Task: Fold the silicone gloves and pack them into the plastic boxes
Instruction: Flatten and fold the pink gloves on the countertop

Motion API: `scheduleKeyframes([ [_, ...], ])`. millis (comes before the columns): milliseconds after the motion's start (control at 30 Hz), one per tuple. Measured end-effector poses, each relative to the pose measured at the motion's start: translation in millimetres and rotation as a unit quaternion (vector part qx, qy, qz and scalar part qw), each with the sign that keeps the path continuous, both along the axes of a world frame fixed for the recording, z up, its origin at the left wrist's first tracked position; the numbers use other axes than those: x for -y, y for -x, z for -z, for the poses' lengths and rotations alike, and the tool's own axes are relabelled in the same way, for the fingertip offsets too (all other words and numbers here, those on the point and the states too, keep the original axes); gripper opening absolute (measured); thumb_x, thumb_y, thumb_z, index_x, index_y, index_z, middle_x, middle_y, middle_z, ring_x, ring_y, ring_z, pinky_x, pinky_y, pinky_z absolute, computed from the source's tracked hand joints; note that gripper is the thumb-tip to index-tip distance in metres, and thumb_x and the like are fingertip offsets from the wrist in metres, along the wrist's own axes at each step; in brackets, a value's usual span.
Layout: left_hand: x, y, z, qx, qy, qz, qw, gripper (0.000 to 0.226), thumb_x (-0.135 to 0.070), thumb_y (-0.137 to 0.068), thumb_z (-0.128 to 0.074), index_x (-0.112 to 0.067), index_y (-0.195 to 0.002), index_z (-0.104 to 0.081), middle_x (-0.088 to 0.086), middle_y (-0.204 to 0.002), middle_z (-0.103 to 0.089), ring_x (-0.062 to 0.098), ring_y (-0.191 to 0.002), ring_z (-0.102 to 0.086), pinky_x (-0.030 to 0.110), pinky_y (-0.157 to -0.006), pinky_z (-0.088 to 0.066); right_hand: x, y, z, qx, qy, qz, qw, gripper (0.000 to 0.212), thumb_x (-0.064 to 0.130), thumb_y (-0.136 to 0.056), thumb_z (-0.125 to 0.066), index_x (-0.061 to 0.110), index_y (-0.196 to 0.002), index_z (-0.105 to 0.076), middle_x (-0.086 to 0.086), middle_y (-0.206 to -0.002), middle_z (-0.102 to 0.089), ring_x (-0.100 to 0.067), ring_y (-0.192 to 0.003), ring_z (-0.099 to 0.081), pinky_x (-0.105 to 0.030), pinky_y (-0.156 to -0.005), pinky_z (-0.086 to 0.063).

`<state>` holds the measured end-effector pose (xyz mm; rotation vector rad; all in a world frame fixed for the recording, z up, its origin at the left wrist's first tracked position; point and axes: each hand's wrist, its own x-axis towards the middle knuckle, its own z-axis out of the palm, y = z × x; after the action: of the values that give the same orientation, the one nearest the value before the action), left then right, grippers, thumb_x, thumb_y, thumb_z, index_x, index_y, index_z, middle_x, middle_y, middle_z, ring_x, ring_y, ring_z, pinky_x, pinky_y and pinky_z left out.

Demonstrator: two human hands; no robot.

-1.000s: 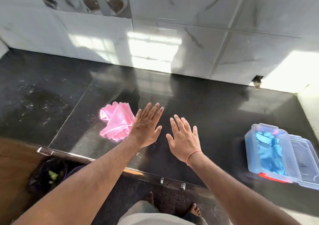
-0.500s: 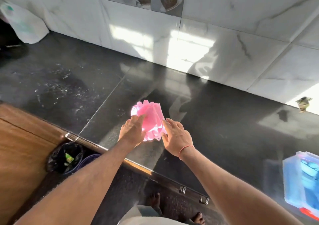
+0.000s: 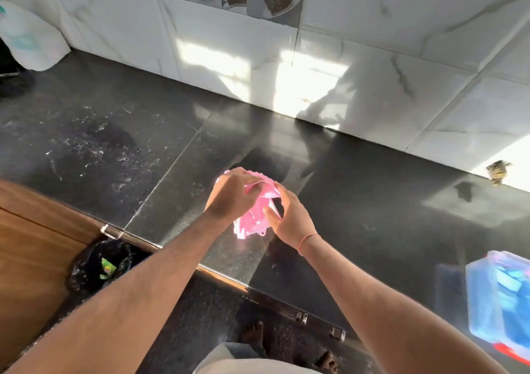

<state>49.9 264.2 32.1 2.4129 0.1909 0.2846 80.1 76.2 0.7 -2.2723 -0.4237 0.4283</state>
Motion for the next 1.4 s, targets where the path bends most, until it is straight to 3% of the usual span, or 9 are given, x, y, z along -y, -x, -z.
scheduleKeyframes([
  [167, 17.6, -15.8, -29.1, -0.061, 0.236, -0.082, 0.966, 0.016, -0.053, -0.098, -0.071, -0.049, -0.101, -0.087, -0.021, -0.082, -0.081, 0.000, -0.072, -0.076, 0.020, -0.066, -0.061, 7.7, -6.3, -21.3, -0.040, -0.148, 0.098, 0.983, 0.060, 0.037, -0.095, -0.078, 0.078, -0.124, -0.044, 0.051, -0.119, -0.058, 0.001, -0.116, -0.065, -0.027, -0.100, -0.053],
  [400, 51.7, -28.9, -54.4, -0.164, 0.566, -0.006, 0.808, 0.030, -0.042, -0.098, -0.082, -0.020, -0.118, -0.085, 0.011, -0.116, -0.084, 0.033, -0.105, -0.082, 0.043, -0.080, -0.068, 50.8, 1.2, -45.0, -0.111, -0.263, 0.088, 0.954, 0.094, 0.068, -0.077, -0.087, 0.057, -0.155, -0.037, 0.035, -0.137, -0.065, -0.007, -0.117, -0.074, -0.040, -0.103, -0.059],
  [533, 83.3, -34.1, -62.2, -0.182, 0.562, 0.045, 0.806, 0.036, -0.045, -0.090, -0.085, -0.023, -0.119, -0.087, 0.008, -0.116, -0.085, 0.024, -0.098, -0.080, 0.030, -0.072, -0.065, 74.7, 8.4, -50.2, -0.101, -0.254, 0.103, 0.956, 0.098, 0.062, -0.068, -0.096, 0.051, -0.150, -0.044, 0.023, -0.131, -0.070, -0.013, -0.113, -0.076, -0.040, -0.090, -0.065],
  [733, 116.8, -44.3, -66.9, -0.171, 0.526, 0.057, 0.831, 0.038, -0.037, -0.104, -0.074, -0.014, -0.133, -0.080, 0.013, -0.126, -0.081, 0.039, -0.117, -0.076, 0.054, -0.098, -0.065, 123.5, 9.4, -55.2, -0.090, -0.289, 0.181, 0.936, 0.024, 0.040, -0.097, -0.076, 0.039, -0.120, -0.070, 0.007, -0.110, -0.082, -0.015, -0.094, -0.080, -0.035, -0.069, -0.065],
  [900, 138.0, -55.7, -64.6, -0.168, 0.446, 0.038, 0.878, 0.036, -0.039, -0.103, -0.076, -0.020, -0.133, -0.081, 0.005, -0.118, -0.084, 0.032, -0.110, -0.078, 0.045, -0.097, -0.065, 167.2, 9.0, -58.8, -0.091, -0.264, 0.255, 0.925, 0.007, 0.032, -0.099, -0.073, 0.034, -0.103, -0.079, 0.011, -0.087, -0.079, -0.009, -0.073, -0.066, -0.026, -0.056, -0.054],
  [1033, 152.3, -67.6, -48.4, -0.135, 0.336, 0.078, 0.929, 0.017, -0.029, -0.109, -0.070, -0.022, -0.117, -0.083, -0.008, -0.092, -0.080, 0.021, -0.084, -0.073, 0.019, -0.065, -0.058, 203.6, 4.9, -66.2, -0.103, -0.279, 0.320, 0.900, 0.012, 0.025, -0.105, -0.066, 0.028, -0.108, -0.078, 0.011, -0.088, -0.078, -0.013, -0.080, -0.073, -0.035, -0.066, -0.065],
  [1133, 160.2, -76.7, -32.3, -0.093, 0.198, 0.132, 0.967, 0.018, -0.017, -0.110, -0.065, -0.020, -0.114, -0.083, -0.002, -0.098, -0.079, 0.019, -0.088, -0.070, 0.030, -0.074, -0.055, 228.5, 5.4, -75.8, -0.095, -0.310, 0.326, 0.888, 0.015, 0.022, -0.107, -0.064, 0.027, -0.111, -0.078, 0.010, -0.092, -0.080, -0.011, -0.080, -0.077, -0.037, -0.067, -0.067],
  [1233, 175.9, -81.5, -23.6, -0.051, 0.080, 0.147, 0.985, 0.025, -0.010, -0.101, -0.069, -0.029, -0.108, -0.083, -0.016, -0.094, -0.079, 0.009, -0.088, -0.072, 0.011, -0.069, -0.050, 243.2, 9.0, -83.5, -0.065, -0.314, 0.313, 0.894, 0.023, 0.016, -0.107, -0.063, 0.031, -0.109, -0.081, 0.013, -0.097, -0.081, -0.003, -0.084, -0.076, -0.032, -0.065, -0.065],
  [1400, 230.0, -99.6, -24.3, 0.029, 0.037, 0.155, 0.987, 0.041, 0.013, -0.088, -0.063, -0.024, -0.085, -0.082, -0.008, -0.103, -0.080, 0.012, -0.099, -0.065, 0.016, -0.083, -0.046, 269.6, 21.2, -82.0, 0.057, -0.245, 0.329, 0.910, 0.030, 0.008, -0.098, -0.073, 0.035, -0.110, -0.081, 0.020, -0.109, -0.079, 0.004, -0.095, -0.070, -0.014, -0.069, -0.055],
])
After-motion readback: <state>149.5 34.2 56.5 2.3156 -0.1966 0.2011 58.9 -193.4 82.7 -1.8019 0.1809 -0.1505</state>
